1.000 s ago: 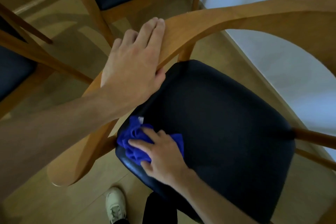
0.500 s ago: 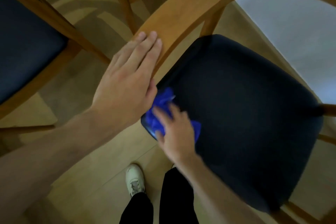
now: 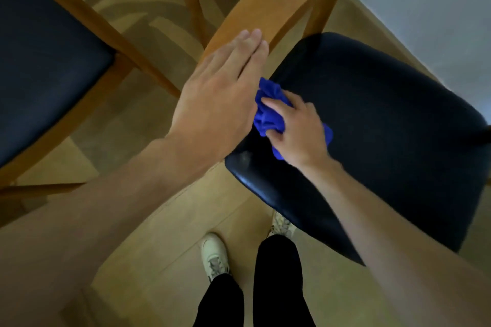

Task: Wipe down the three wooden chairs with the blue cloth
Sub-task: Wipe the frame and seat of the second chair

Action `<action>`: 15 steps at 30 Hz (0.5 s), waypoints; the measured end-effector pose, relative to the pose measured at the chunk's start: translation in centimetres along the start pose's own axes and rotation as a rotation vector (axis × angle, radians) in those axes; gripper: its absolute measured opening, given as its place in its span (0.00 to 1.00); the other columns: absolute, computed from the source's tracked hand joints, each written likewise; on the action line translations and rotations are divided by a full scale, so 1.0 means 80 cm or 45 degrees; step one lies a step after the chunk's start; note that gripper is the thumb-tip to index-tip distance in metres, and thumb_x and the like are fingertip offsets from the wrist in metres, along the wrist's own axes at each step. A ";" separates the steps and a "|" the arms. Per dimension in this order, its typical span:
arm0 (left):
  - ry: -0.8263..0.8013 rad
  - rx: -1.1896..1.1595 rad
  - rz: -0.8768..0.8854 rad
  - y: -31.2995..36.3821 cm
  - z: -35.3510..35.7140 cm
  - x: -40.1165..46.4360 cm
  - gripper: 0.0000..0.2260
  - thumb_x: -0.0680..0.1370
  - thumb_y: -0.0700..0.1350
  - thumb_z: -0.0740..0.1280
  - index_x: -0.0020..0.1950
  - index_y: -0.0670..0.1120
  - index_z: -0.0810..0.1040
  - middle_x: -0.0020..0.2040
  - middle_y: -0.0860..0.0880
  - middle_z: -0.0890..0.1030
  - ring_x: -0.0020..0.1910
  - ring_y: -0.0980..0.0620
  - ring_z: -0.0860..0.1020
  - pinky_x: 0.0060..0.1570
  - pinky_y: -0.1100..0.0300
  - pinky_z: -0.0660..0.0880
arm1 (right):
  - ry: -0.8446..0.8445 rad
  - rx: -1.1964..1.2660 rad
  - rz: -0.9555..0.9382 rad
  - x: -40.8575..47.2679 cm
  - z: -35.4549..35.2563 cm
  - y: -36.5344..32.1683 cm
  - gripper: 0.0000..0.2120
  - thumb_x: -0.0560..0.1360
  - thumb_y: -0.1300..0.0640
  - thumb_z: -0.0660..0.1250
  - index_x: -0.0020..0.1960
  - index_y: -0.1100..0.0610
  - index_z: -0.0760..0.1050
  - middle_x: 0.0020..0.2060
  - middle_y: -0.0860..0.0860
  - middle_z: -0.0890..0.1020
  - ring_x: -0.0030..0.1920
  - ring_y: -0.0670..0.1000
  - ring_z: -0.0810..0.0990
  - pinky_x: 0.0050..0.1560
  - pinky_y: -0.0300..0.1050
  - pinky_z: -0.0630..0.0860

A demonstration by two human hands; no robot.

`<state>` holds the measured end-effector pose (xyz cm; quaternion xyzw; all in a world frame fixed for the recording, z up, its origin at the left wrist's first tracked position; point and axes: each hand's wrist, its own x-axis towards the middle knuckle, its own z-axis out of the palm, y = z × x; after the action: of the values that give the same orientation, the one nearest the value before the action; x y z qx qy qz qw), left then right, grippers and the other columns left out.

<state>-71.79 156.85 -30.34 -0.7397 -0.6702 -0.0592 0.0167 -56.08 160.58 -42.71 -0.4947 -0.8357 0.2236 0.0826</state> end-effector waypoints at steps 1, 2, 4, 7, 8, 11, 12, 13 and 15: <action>0.003 -0.015 -0.006 0.001 -0.001 0.000 0.25 0.77 0.39 0.64 0.74 0.39 0.64 0.73 0.41 0.66 0.73 0.46 0.64 0.72 0.52 0.62 | -0.060 -0.048 -0.014 -0.007 0.014 -0.006 0.30 0.69 0.51 0.72 0.69 0.42 0.70 0.70 0.52 0.69 0.53 0.60 0.74 0.52 0.55 0.75; -0.001 -0.016 -0.014 0.002 -0.001 0.000 0.25 0.76 0.38 0.65 0.73 0.39 0.64 0.73 0.41 0.67 0.73 0.45 0.64 0.71 0.51 0.63 | -0.129 -0.072 -0.088 -0.025 0.029 -0.014 0.31 0.67 0.51 0.73 0.69 0.43 0.70 0.69 0.52 0.70 0.51 0.60 0.74 0.50 0.53 0.75; -0.041 0.039 -0.031 0.007 -0.005 0.002 0.25 0.76 0.38 0.65 0.73 0.38 0.64 0.73 0.40 0.67 0.72 0.44 0.64 0.71 0.48 0.64 | -0.258 -0.048 -0.288 -0.071 0.043 -0.025 0.31 0.64 0.51 0.76 0.66 0.44 0.74 0.66 0.54 0.73 0.47 0.59 0.75 0.45 0.54 0.75; -0.076 0.093 -0.025 0.017 -0.010 0.022 0.24 0.77 0.38 0.62 0.73 0.37 0.63 0.73 0.39 0.65 0.73 0.42 0.62 0.72 0.49 0.60 | -0.617 0.036 -0.590 -0.085 0.015 -0.006 0.28 0.67 0.52 0.72 0.67 0.41 0.74 0.66 0.49 0.73 0.51 0.56 0.75 0.52 0.55 0.74; -0.081 0.099 -0.003 0.020 -0.011 0.033 0.25 0.76 0.39 0.62 0.73 0.38 0.62 0.73 0.39 0.64 0.74 0.42 0.61 0.73 0.49 0.59 | -0.742 0.056 -0.634 -0.073 -0.002 0.009 0.27 0.70 0.52 0.70 0.68 0.40 0.73 0.67 0.47 0.72 0.55 0.54 0.74 0.57 0.53 0.73; -0.098 0.083 0.037 0.028 -0.010 0.067 0.28 0.77 0.41 0.64 0.75 0.40 0.59 0.75 0.41 0.61 0.75 0.44 0.57 0.74 0.49 0.56 | -0.618 0.169 -0.546 -0.013 -0.060 0.063 0.26 0.70 0.52 0.70 0.68 0.42 0.74 0.68 0.49 0.73 0.62 0.51 0.74 0.65 0.47 0.70; -0.081 0.069 0.024 0.031 -0.008 0.077 0.28 0.77 0.42 0.64 0.75 0.40 0.59 0.75 0.41 0.60 0.76 0.44 0.57 0.74 0.49 0.55 | -0.448 0.209 -0.453 0.014 -0.082 0.087 0.26 0.69 0.52 0.70 0.67 0.44 0.75 0.67 0.51 0.74 0.63 0.52 0.74 0.67 0.46 0.68; -0.061 0.056 0.014 0.033 -0.007 0.086 0.28 0.77 0.42 0.64 0.75 0.41 0.59 0.75 0.42 0.61 0.76 0.44 0.57 0.74 0.49 0.56 | -0.251 0.226 -0.341 0.043 -0.102 0.115 0.27 0.69 0.52 0.69 0.68 0.46 0.75 0.66 0.52 0.74 0.64 0.52 0.74 0.68 0.45 0.67; -0.049 0.032 0.000 0.036 -0.003 0.100 0.28 0.76 0.43 0.64 0.74 0.40 0.60 0.74 0.42 0.62 0.75 0.44 0.57 0.73 0.48 0.56 | 0.026 0.161 -0.050 0.100 -0.131 0.173 0.29 0.68 0.50 0.66 0.69 0.48 0.73 0.66 0.54 0.75 0.64 0.55 0.74 0.68 0.46 0.67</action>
<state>-68.15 164.42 -29.10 -0.7404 -0.6710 -0.0365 0.0132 -45.33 176.21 -40.38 -0.4743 -0.8286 0.2693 0.1265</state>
